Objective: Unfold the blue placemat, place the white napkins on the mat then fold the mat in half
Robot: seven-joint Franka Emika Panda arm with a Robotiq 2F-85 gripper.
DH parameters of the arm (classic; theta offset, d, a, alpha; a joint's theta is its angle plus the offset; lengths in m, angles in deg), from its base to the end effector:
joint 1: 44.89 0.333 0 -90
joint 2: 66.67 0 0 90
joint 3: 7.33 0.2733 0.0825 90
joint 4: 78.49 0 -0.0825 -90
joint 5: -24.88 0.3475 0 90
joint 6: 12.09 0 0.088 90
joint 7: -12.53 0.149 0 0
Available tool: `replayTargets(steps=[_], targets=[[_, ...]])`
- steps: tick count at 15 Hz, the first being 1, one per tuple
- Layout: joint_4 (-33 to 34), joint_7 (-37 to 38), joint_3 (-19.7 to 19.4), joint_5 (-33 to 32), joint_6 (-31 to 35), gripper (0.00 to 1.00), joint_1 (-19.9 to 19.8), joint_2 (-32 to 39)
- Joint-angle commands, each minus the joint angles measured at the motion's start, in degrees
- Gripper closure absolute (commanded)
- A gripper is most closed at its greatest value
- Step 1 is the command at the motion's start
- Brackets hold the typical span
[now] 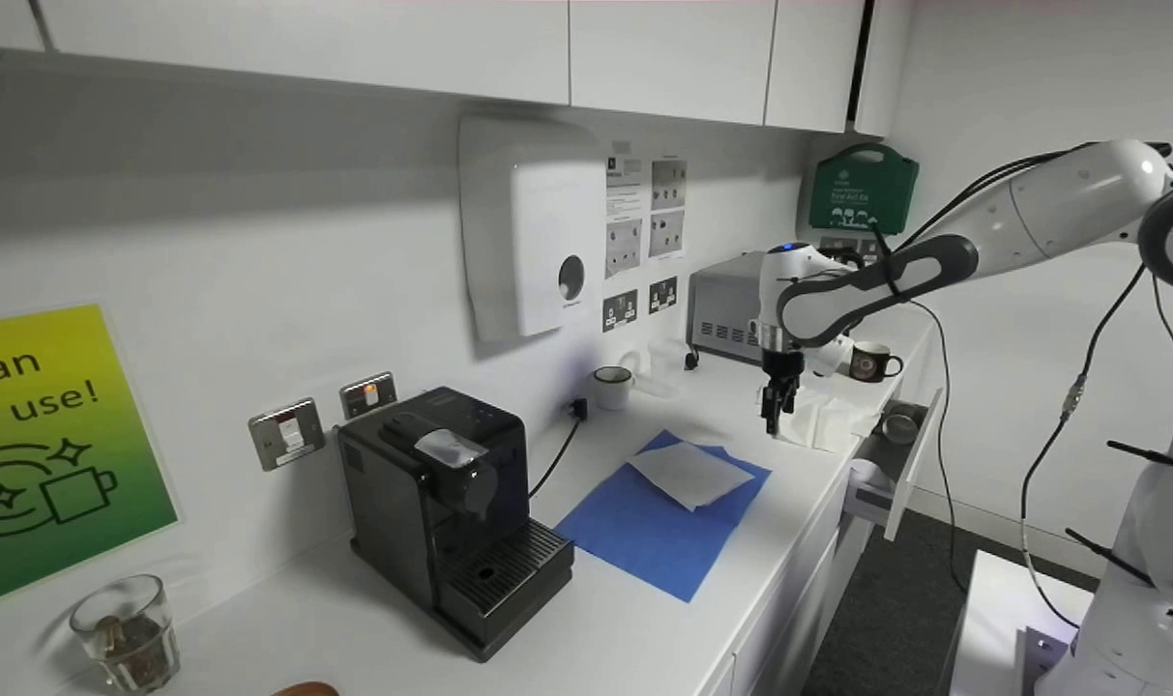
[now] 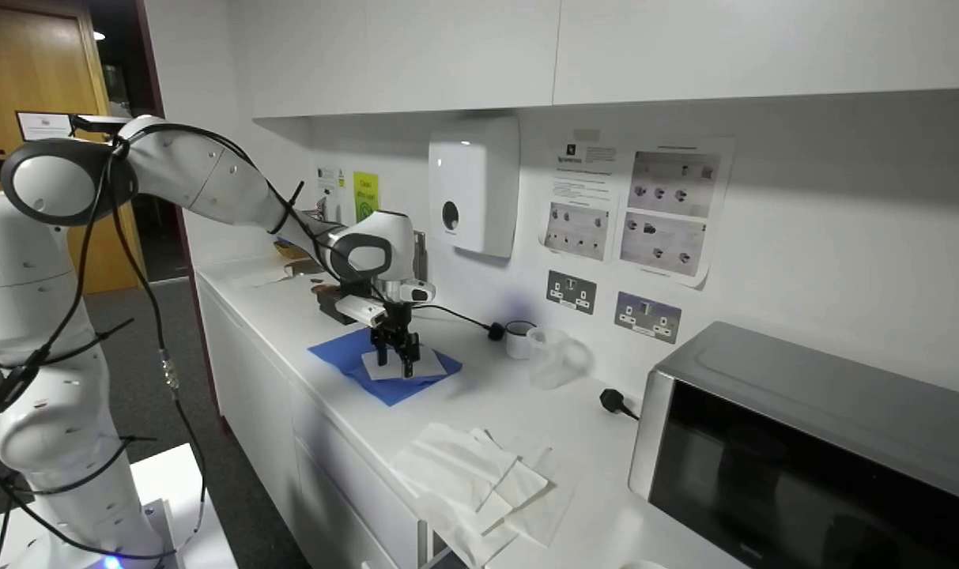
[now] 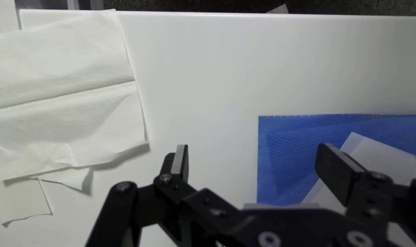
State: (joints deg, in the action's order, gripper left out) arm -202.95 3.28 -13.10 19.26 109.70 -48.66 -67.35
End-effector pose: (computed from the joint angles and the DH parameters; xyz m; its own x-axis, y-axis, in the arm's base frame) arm 0.4888 -0.0901 0.3309 0.9977 0.0462 -0.0492 0.0498 -0.9961 0.0732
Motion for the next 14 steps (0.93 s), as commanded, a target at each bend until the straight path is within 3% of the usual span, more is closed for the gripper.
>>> replayTargets(steps=[1, 9, 14], targets=[[-1.6, 1.9, -1.0, -0.9, 5.1, 0.0, -1.7, -0.2], [-1.3, 4.8, -3.0, -0.5, 10.4, 0.0, -3.8, 4.1], [-0.9, 8.6, -3.7, -3.9, 11.1, 0.0, -3.9, 6.8]])
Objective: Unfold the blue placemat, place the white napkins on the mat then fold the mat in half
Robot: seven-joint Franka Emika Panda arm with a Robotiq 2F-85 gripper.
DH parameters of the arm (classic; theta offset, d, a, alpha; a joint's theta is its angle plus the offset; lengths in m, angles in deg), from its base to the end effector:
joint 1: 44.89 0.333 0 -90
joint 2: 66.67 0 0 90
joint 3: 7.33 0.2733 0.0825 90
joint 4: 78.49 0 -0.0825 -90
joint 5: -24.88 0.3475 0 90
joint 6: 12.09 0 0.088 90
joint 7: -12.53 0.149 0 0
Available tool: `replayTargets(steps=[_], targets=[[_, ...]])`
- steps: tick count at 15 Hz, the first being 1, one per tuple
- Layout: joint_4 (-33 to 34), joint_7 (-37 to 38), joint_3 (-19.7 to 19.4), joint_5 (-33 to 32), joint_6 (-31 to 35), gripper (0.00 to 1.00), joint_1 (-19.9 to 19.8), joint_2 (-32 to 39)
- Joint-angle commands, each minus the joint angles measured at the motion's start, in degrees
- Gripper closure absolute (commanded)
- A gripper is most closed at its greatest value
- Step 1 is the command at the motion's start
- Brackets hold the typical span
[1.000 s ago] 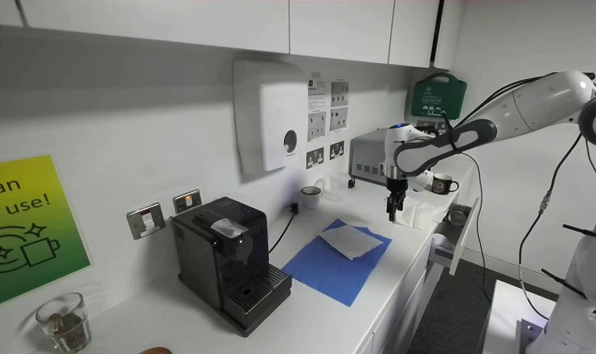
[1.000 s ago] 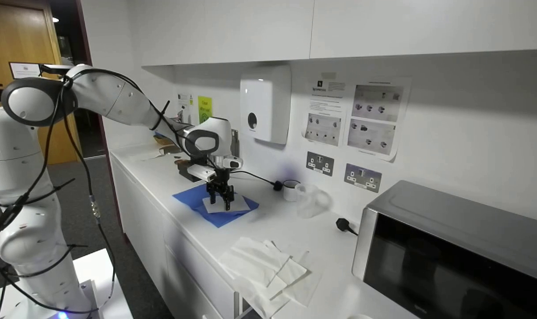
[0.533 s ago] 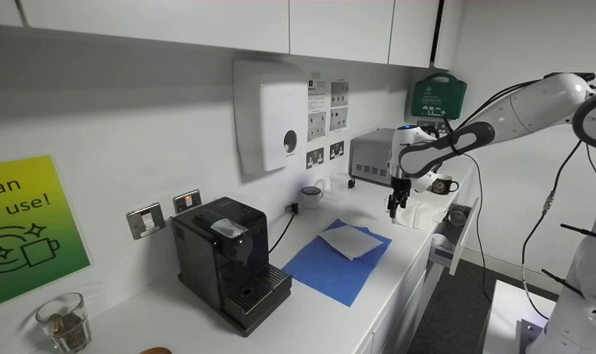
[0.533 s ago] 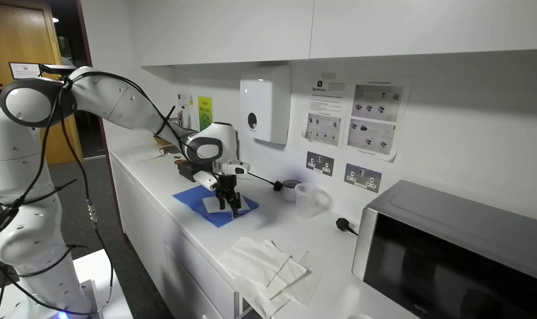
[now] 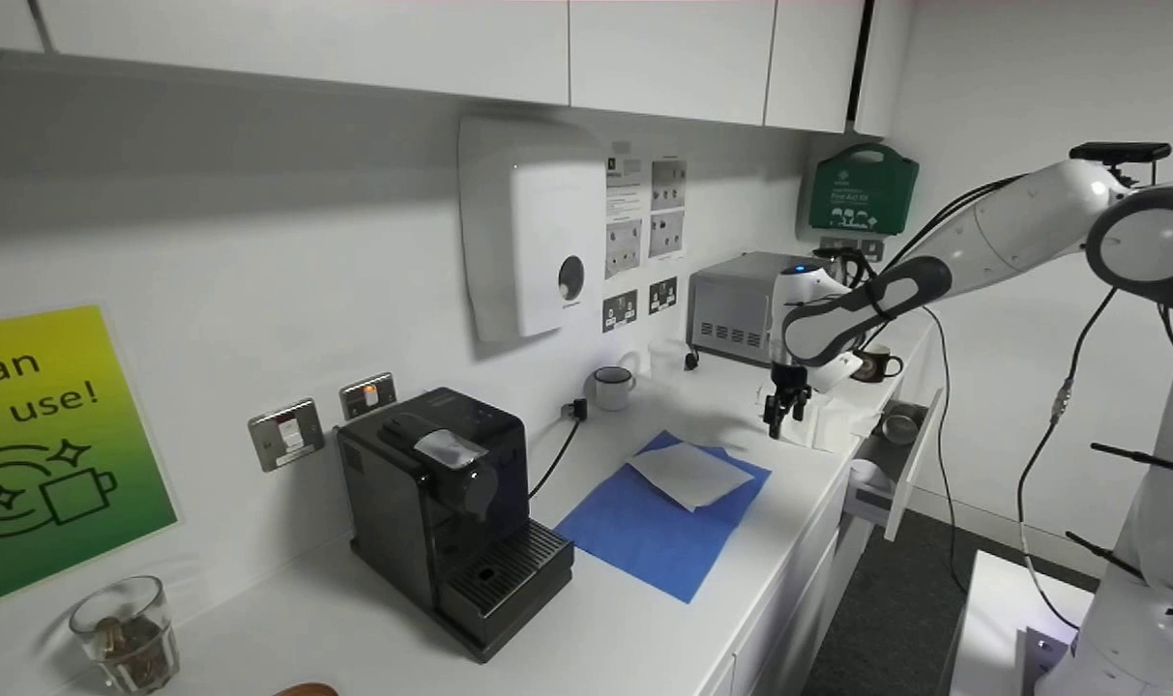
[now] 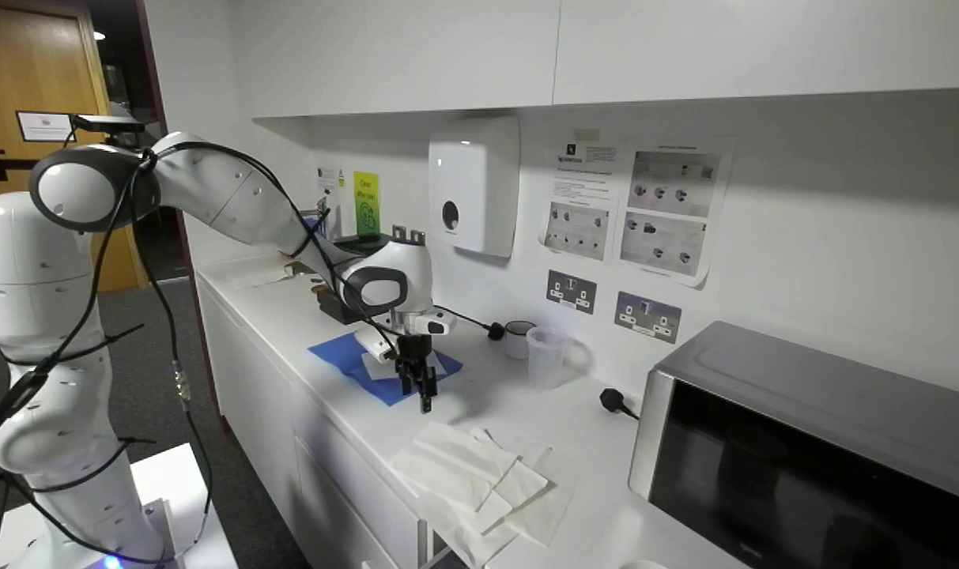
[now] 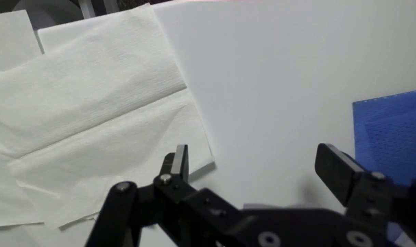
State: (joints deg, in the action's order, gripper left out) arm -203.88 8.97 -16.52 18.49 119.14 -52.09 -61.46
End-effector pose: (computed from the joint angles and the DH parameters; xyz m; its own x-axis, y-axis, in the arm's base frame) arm 0.4917 -0.1512 0.2871 0.9888 -0.1495 0.0018 -0.1489 -0.9839 0.0993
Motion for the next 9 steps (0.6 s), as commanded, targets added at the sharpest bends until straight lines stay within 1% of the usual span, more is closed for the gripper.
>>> replayTargets(steps=[1, 4, 9], targets=[[0.1, 4.1, -0.4, -4.3, 1.5, 0.0, -0.4, 1.2], [0.2, 8.2, -0.8, -8.6, 1.1, 0.0, -0.2, 1.8], [0.4, 12.0, -0.9, -12.5, 0.7, 0.0, -0.1, 2.4]])
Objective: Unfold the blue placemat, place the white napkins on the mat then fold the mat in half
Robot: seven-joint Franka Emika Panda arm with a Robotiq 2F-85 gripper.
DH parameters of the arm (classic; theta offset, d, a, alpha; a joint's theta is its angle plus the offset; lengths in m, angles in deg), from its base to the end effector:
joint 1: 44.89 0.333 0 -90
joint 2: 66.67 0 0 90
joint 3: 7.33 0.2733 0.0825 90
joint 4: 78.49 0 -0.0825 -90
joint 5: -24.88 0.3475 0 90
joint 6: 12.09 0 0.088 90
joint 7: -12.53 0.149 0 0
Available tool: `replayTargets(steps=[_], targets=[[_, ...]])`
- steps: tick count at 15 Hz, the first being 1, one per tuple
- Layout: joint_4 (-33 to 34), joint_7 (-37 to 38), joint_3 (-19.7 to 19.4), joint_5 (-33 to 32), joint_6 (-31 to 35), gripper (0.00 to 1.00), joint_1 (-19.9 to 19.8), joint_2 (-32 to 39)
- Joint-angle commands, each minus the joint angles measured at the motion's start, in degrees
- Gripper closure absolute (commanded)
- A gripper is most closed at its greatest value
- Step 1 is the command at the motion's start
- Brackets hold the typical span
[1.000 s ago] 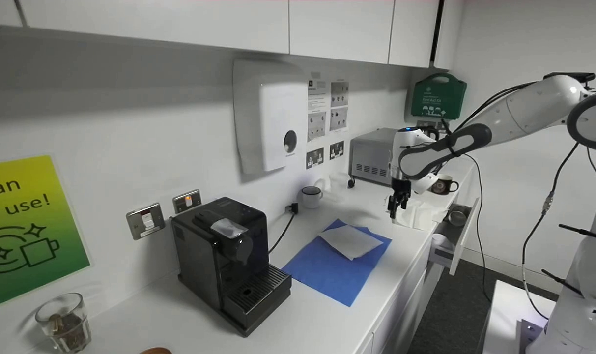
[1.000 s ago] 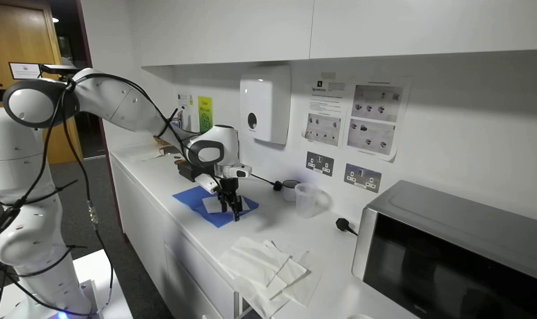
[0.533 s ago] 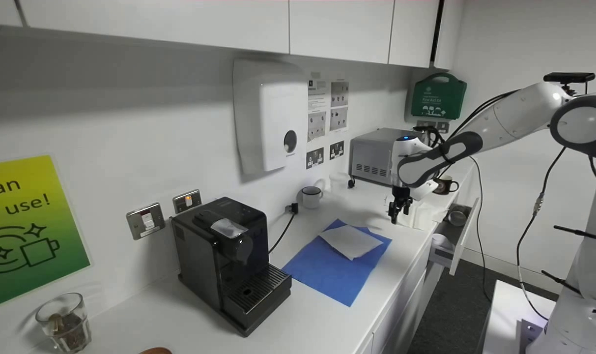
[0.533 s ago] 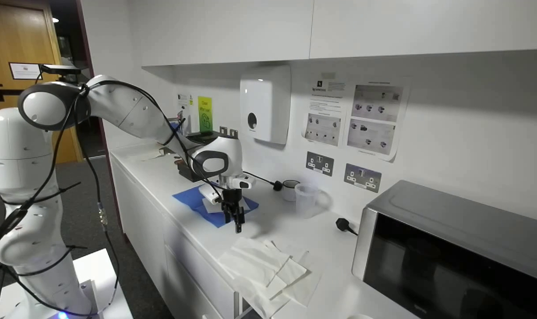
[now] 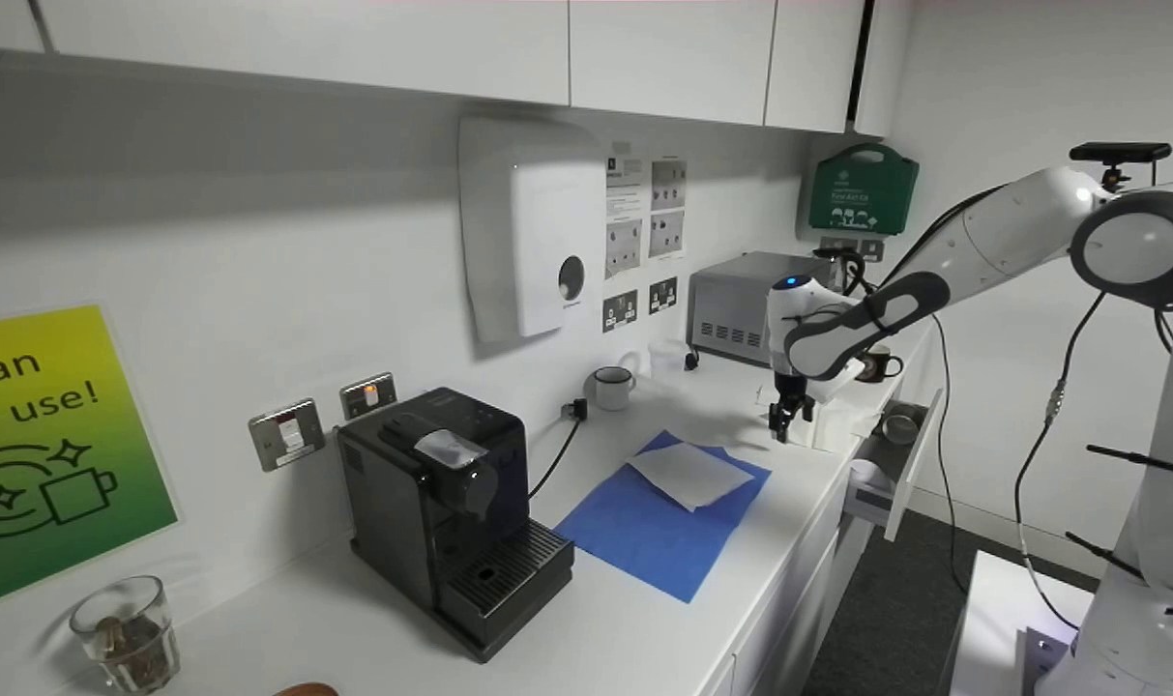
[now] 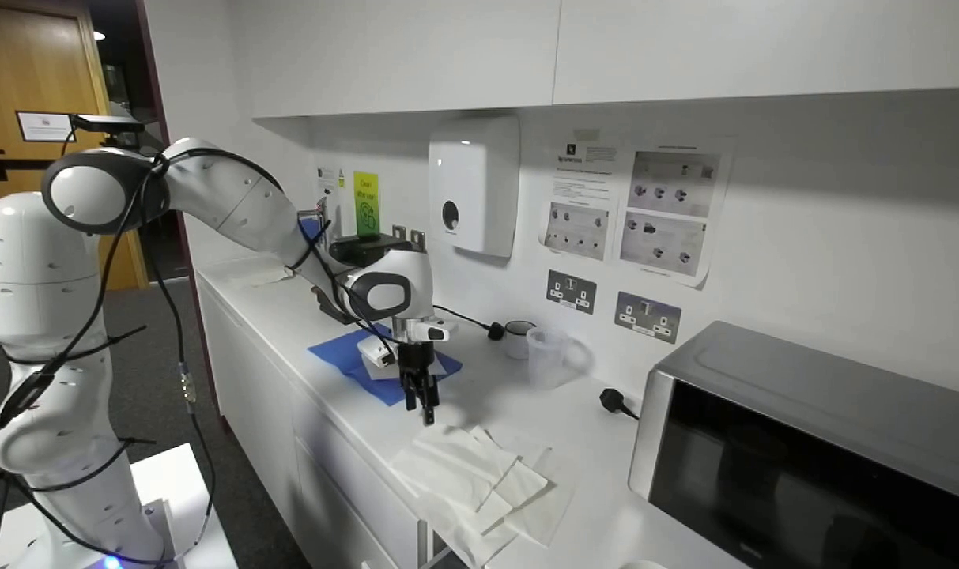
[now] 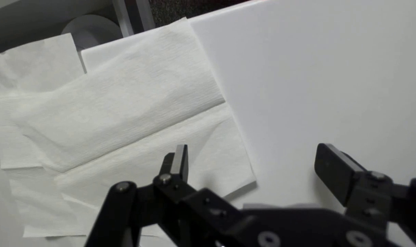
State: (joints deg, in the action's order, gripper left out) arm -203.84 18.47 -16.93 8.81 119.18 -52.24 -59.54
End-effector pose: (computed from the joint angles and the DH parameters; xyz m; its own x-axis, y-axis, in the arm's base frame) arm 0.4873 -0.1648 0.2721 0.9773 -0.2110 -0.0188 -0.2014 -0.9527 0.2275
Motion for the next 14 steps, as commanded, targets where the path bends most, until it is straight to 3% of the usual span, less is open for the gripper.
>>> replayTargets(steps=[1, 14], targets=[[0.4, 2.9, -0.5, -3.4, 0.7, 0.0, 0.0, 0.5], [1.9, 7.9, -2.1, -9.5, -0.1, 0.0, 0.3, 4.0]])
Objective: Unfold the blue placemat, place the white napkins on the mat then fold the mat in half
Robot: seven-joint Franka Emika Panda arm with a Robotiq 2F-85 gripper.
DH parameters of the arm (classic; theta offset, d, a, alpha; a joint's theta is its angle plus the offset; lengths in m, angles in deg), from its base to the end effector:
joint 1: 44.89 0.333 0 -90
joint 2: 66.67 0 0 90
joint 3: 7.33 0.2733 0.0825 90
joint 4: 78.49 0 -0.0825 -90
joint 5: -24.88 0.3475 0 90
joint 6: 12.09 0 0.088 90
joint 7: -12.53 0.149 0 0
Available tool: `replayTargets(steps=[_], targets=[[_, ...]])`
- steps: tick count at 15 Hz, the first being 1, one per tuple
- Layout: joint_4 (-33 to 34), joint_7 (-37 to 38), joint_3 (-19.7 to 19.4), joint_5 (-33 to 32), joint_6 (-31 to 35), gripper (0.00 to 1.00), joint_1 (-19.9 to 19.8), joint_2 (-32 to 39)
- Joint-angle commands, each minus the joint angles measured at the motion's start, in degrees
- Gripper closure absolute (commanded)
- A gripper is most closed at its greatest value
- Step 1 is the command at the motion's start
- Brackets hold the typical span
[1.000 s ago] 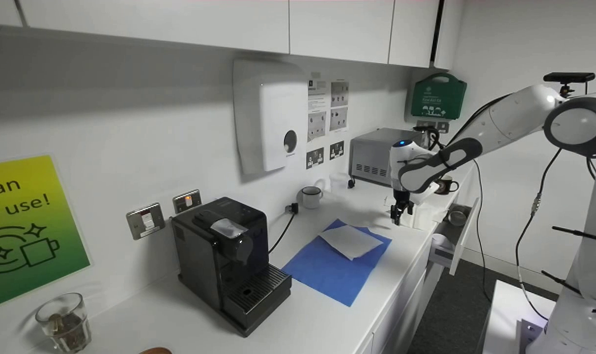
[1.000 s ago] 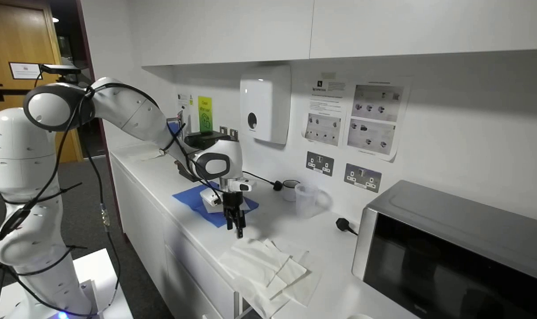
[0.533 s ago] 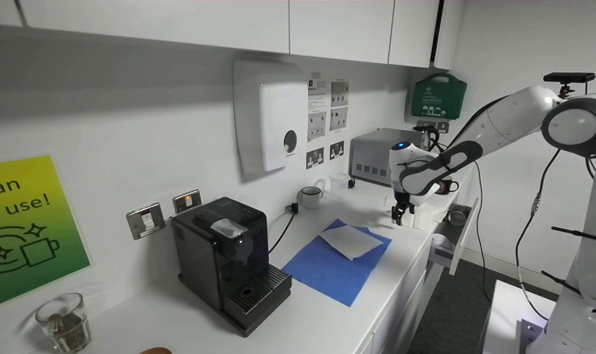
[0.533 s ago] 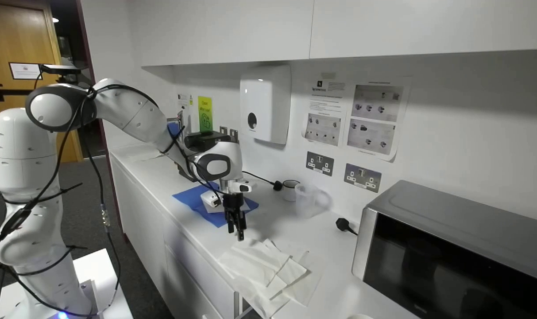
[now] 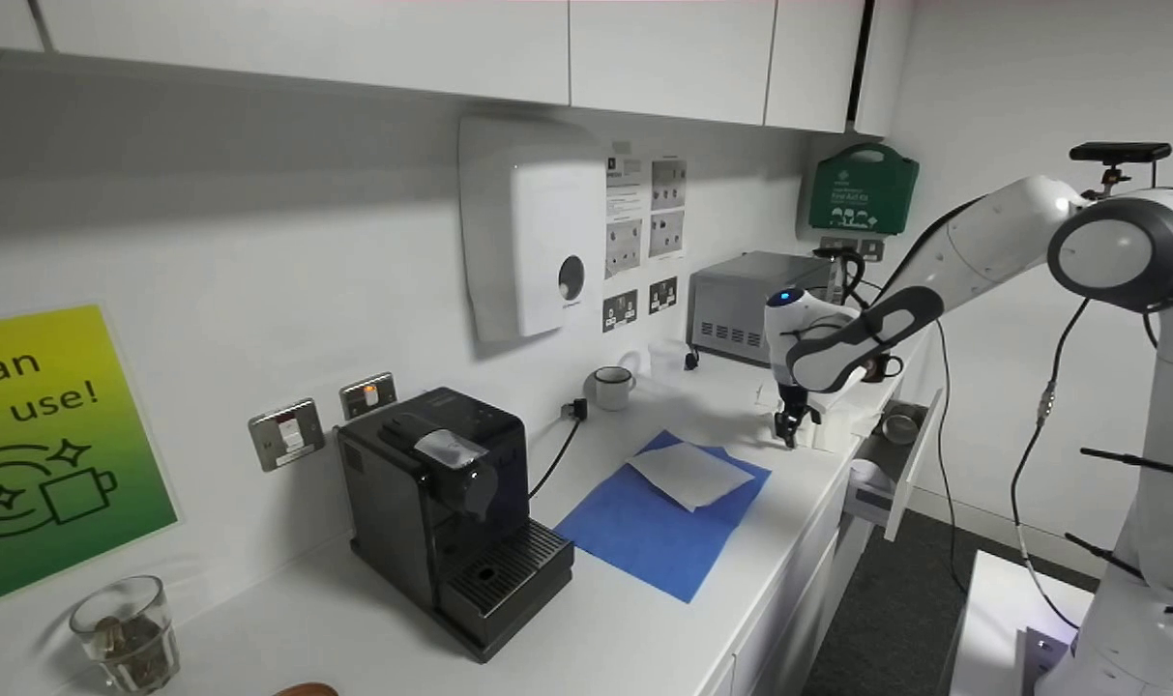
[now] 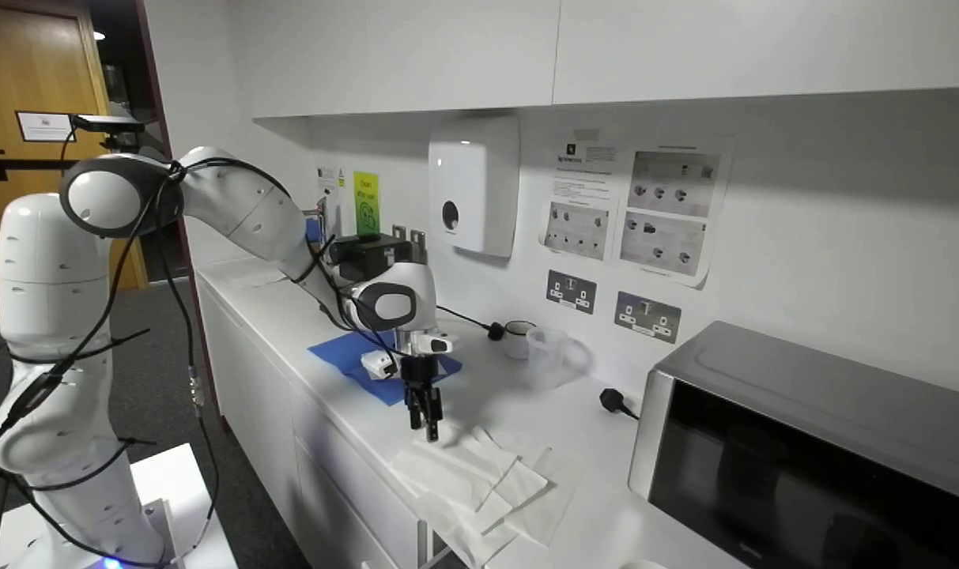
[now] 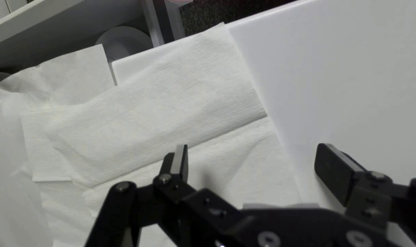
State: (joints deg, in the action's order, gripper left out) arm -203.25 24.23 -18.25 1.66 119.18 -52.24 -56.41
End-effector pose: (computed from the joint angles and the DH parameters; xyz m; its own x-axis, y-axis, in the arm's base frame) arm 0.4823 -0.1829 0.2508 0.9683 -0.2461 -0.0436 -0.2191 -0.9196 0.3260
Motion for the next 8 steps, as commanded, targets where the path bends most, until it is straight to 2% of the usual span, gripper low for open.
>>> replayTargets(steps=[1, 8], targets=[[1.5, 2.5, -0.9, -2.8, -0.3, 0.0, 0.3, 1.1], [3.1, 5.6, -1.1, -5.2, -1.0, 0.04, 0.9, 1.7]])
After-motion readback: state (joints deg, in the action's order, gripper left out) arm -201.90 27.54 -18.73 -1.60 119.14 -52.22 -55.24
